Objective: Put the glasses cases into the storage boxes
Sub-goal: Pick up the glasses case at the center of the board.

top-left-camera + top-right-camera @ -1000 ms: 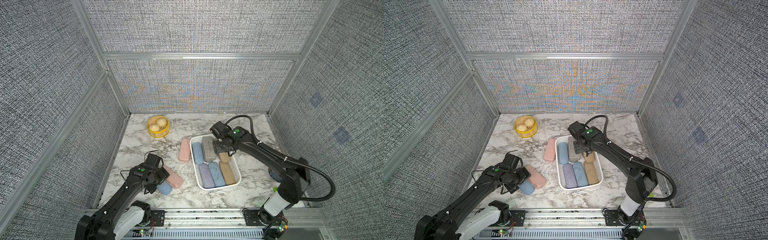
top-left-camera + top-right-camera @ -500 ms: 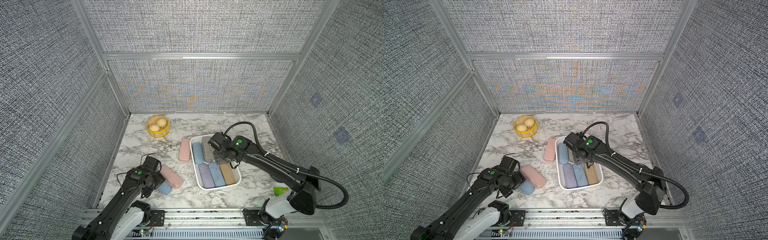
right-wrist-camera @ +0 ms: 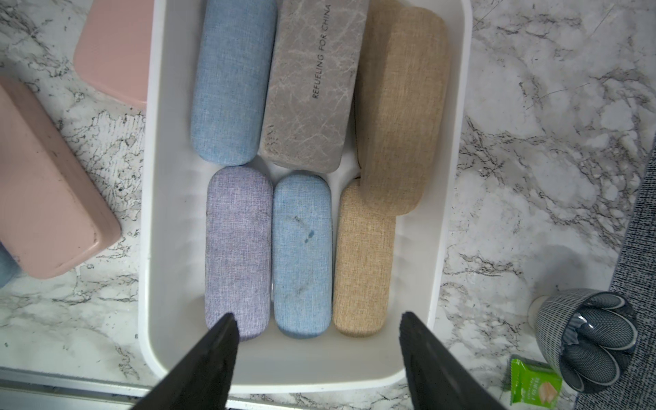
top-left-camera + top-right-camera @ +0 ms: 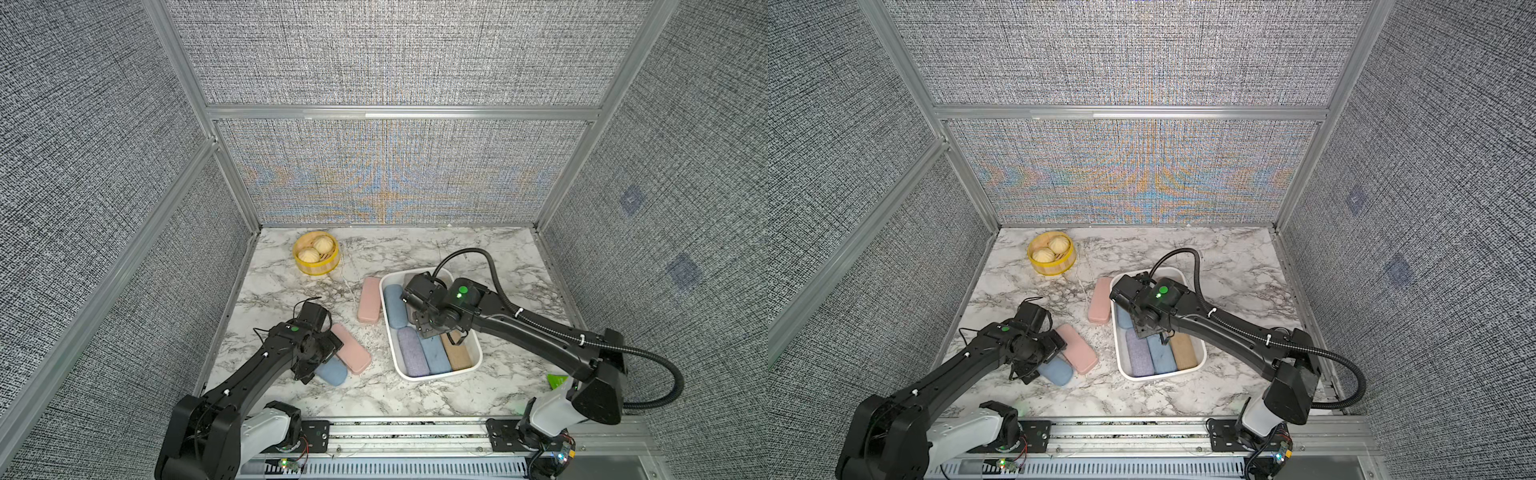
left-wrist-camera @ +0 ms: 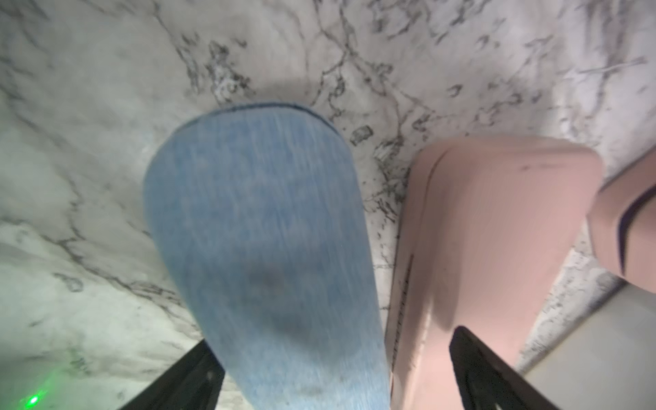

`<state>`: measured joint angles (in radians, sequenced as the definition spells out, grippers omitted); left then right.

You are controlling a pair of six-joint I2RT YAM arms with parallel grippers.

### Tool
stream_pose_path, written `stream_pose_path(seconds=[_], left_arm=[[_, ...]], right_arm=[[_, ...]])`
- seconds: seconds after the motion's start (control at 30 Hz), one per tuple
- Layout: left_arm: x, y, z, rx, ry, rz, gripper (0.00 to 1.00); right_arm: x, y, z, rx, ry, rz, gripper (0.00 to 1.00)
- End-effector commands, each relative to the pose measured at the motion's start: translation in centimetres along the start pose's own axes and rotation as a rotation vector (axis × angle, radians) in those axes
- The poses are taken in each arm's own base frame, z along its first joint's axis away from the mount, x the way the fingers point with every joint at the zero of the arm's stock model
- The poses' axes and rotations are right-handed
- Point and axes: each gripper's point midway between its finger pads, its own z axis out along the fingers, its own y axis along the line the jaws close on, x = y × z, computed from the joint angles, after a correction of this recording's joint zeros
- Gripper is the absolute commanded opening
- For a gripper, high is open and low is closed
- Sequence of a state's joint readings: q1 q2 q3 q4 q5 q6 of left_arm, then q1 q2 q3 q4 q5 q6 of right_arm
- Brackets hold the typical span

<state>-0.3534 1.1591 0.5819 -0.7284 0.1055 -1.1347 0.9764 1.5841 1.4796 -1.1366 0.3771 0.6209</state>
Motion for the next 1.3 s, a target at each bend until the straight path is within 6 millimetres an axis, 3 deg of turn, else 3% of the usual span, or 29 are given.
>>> stream_pose_path(seconds=[0.0,0.2,0.57,0.73,0.97,1.27], left_arm=[[-0.2,1.0,0.3,-0.057,-0.007,0.013,0.95],[-0.1,2.0,0.5,-0.082,-0.02,0.013,0.85],[0.0,4.4,-1.4,-0.123,-0.074,0.046,0.85],[-0.1,3.4,0.2,-0.086,-0.058,0.028,0.86],[-0.8,2.3,0.2,-0.167,-0.022,0.063,0.85],[-0.9,2.8,-0.6,-0.193,-0.031,0.086,0.69]], right_arm=[[-0.1,-0.1,-0.2,0.01,-0.001,0.009,0.73],[-0.3,-0.4,-0.2,0.024,-0.01,0.006,0.72],[0.1,-0.4,0.3,0.027,-0.001,0.009,0.71],[0.0,-0.5,0.2,0.03,-0.003,0.019,0.71],[0.6,-1.5,-0.4,0.045,-0.009,0.025,0.71],[0.5,-2.6,-1.1,0.067,-0.035,0.041,0.7]])
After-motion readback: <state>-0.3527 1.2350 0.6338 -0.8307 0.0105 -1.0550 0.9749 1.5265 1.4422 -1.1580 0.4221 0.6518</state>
